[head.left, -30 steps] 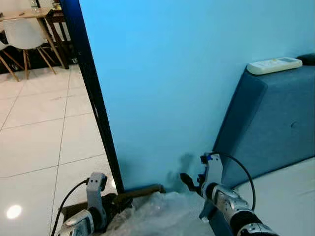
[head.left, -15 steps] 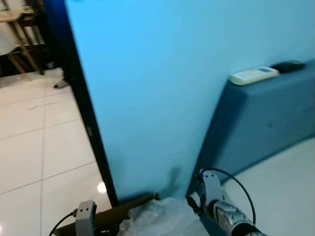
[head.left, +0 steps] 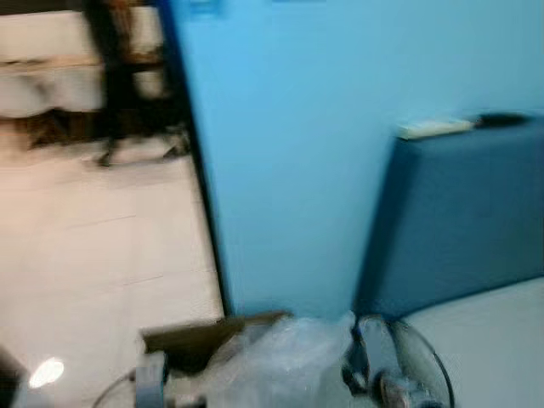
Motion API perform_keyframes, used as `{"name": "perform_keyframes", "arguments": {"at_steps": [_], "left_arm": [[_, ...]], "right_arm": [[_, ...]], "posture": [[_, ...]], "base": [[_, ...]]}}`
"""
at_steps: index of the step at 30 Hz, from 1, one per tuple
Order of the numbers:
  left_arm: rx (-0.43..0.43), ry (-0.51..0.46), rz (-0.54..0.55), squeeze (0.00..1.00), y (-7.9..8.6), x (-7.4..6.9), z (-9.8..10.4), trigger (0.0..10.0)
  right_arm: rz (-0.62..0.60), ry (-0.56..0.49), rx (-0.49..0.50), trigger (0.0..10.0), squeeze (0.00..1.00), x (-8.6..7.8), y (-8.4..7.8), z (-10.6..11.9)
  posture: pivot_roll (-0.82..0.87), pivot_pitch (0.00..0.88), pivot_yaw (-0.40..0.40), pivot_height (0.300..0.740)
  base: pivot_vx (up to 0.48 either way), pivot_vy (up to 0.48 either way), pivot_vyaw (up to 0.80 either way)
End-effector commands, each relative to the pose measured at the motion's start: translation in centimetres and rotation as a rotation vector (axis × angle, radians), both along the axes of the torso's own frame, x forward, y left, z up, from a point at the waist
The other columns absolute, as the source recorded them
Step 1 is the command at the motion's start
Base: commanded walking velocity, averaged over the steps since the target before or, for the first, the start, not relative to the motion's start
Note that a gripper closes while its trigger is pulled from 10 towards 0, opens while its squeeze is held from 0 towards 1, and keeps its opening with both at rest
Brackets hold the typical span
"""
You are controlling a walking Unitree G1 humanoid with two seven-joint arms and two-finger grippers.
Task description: Clean up the room
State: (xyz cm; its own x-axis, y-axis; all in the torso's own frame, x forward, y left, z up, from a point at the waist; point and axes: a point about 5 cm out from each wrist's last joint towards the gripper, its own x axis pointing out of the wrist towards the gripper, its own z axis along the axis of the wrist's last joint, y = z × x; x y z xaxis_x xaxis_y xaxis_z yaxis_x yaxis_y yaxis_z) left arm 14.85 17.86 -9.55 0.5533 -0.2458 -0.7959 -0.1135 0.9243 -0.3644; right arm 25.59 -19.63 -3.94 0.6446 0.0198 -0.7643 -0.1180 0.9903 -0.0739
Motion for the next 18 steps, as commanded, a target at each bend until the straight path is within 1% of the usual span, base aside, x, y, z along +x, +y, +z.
{"name": "perform_keyframes", "arguments": {"at_steps": [1,6,18], "left_arm": [[0.014,-0.053,-0.019,0.00,-0.14,1.85,0.74,10.0],[0.012,-0.042,-0.032,0.00,-0.59,1.80,0.64,10.0],[0.023,-0.026,-0.054,0.00,-0.91,1.90,0.59,10.0]], "right_arm": [[-0.023,0.061,-0.017,10.0,0.00,-1.56,-0.66,-1.06],[-0.034,0.061,-0.018,10.0,0.00,-1.58,-0.66,-1.09],[-0.046,0.056,-0.013,10.0,0.00,-1.60,-0.48,-1.14]], "posture": [[-0.07,0.000,-0.021,0.700],[-0.07,0.000,-0.013,0.700],[-0.07,0.000,0.002,0.700]], "base": [[-0.480,0.000,0.00],[-0.480,0.000,0.00],[-0.480,0.000,0.00]]}}
